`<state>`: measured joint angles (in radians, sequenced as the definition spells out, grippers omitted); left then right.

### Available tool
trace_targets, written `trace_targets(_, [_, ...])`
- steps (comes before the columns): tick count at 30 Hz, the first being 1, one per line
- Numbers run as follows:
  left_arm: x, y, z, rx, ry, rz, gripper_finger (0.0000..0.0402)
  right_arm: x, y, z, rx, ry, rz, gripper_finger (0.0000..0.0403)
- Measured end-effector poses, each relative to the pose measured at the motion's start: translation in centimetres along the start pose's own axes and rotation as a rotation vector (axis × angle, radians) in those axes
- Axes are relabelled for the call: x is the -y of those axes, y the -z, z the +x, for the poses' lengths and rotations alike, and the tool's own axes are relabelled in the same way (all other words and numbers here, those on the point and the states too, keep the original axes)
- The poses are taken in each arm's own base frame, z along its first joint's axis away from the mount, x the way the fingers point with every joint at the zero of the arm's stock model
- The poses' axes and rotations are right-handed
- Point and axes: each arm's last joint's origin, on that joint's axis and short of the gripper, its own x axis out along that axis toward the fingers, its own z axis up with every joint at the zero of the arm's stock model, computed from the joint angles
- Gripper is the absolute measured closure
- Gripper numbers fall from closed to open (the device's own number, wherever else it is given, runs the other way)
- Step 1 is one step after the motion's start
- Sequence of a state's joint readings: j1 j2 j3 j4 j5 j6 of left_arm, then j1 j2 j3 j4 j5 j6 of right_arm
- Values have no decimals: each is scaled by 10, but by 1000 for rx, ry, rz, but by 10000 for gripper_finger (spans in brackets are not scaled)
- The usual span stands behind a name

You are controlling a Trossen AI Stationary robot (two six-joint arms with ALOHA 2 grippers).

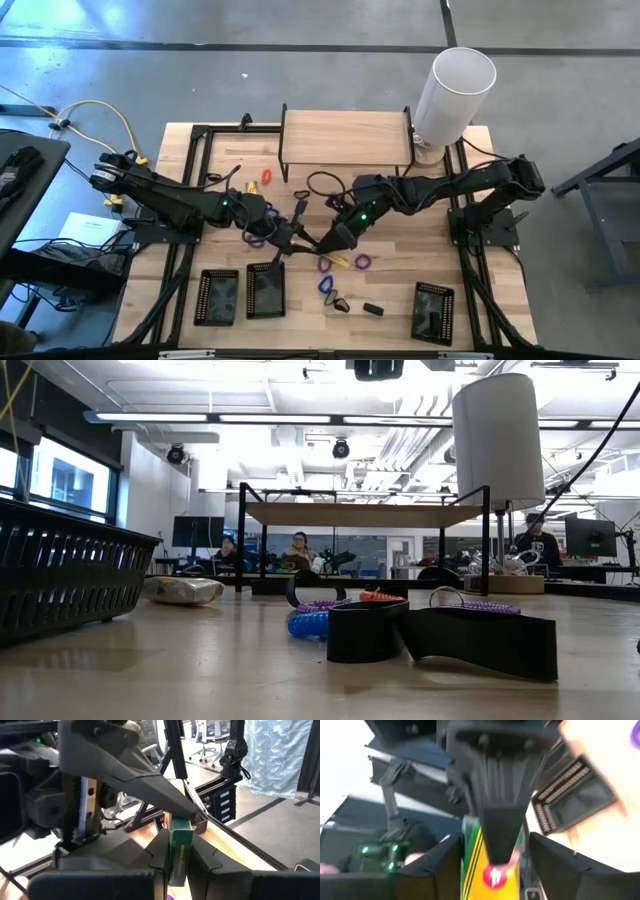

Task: Pick & Place Office Desk Supplies
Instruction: Put the crayon box into the left black basket

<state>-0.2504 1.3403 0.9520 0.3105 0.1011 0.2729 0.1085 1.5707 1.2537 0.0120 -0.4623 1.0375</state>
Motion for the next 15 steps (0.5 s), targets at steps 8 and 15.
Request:
trace_targets(8, [9, 6, -10, -174, -35, -250, 373, 1, -3, 0, 99, 68, -194, 115])
trace_targets(15, [31, -1, -46, -351, -199, -481, 374, 8, -13, -5, 186, 149, -274, 104])
